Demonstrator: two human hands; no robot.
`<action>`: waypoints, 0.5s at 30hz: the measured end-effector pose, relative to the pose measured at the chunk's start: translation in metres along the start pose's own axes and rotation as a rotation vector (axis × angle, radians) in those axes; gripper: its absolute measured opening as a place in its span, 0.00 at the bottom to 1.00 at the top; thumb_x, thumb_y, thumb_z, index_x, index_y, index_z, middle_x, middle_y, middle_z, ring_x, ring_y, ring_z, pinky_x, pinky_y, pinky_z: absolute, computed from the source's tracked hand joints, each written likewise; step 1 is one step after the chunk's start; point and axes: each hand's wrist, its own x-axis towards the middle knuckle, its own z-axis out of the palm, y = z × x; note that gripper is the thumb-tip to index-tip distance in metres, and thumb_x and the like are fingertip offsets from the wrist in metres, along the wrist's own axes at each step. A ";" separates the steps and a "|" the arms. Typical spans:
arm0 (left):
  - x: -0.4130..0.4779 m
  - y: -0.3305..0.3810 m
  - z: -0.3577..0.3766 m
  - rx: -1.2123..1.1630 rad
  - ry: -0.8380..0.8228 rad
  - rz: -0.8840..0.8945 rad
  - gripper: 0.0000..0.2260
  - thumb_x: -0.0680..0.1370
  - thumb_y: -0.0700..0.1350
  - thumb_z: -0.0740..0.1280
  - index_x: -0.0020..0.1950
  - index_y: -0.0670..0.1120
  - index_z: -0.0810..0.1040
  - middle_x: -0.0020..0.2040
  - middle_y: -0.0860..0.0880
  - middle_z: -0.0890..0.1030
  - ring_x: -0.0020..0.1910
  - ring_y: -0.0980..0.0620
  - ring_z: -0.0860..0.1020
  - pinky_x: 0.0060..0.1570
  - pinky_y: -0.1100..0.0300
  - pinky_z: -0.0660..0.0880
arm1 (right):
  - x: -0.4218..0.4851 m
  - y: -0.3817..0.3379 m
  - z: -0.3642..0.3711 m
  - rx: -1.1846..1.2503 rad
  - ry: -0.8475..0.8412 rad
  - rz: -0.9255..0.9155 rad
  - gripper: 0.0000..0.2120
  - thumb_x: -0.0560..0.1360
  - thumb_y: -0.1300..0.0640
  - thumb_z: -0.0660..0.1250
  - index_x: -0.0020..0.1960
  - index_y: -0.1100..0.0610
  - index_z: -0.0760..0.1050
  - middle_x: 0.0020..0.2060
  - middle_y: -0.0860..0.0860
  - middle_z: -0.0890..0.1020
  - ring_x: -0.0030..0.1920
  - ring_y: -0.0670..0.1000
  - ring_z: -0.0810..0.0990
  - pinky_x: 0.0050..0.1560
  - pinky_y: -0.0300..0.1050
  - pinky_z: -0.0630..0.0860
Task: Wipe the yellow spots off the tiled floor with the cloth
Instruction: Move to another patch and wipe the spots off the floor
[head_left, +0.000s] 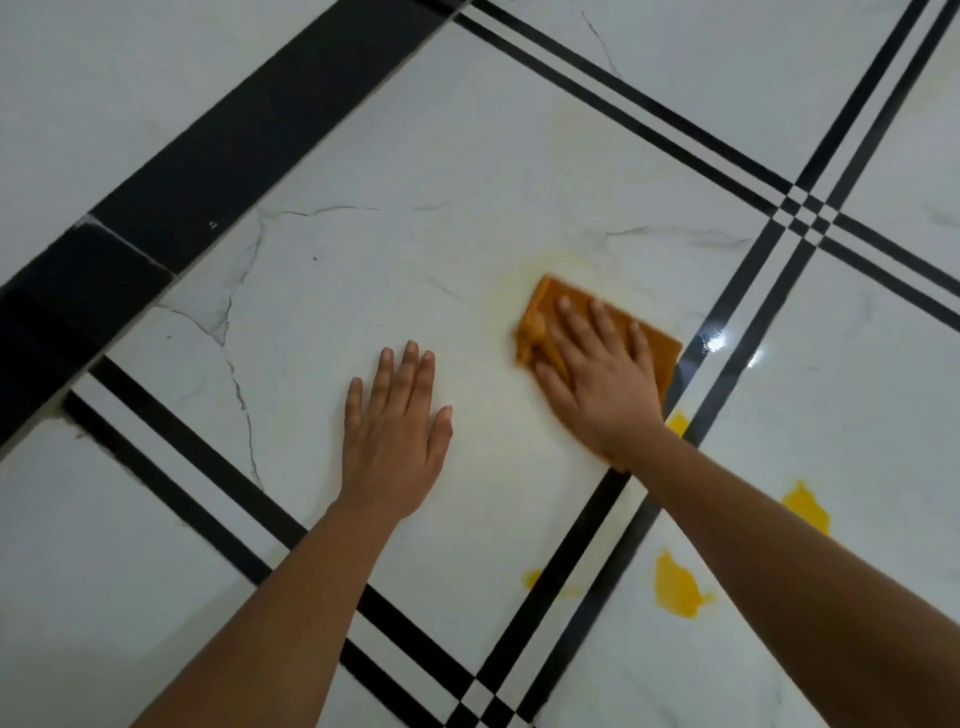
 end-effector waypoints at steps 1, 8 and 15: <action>0.001 0.001 0.002 -0.002 0.008 0.007 0.29 0.77 0.57 0.40 0.76 0.46 0.50 0.77 0.49 0.51 0.74 0.52 0.45 0.70 0.50 0.42 | 0.019 -0.007 -0.001 0.023 -0.004 0.104 0.27 0.77 0.37 0.42 0.75 0.41 0.47 0.76 0.45 0.50 0.76 0.51 0.43 0.72 0.59 0.40; 0.008 0.013 0.001 -0.012 0.012 0.026 0.30 0.76 0.57 0.39 0.76 0.47 0.51 0.77 0.48 0.53 0.75 0.50 0.47 0.71 0.49 0.43 | -0.054 0.007 0.006 -0.022 -0.058 -0.192 0.27 0.76 0.36 0.46 0.74 0.41 0.53 0.75 0.45 0.55 0.76 0.53 0.49 0.71 0.64 0.50; 0.042 0.014 -0.006 0.028 0.057 -0.004 0.32 0.74 0.59 0.36 0.77 0.47 0.50 0.77 0.49 0.50 0.76 0.50 0.46 0.71 0.49 0.42 | 0.074 -0.018 -0.010 0.053 -0.016 0.058 0.27 0.78 0.39 0.44 0.76 0.44 0.49 0.77 0.47 0.50 0.76 0.54 0.42 0.71 0.62 0.39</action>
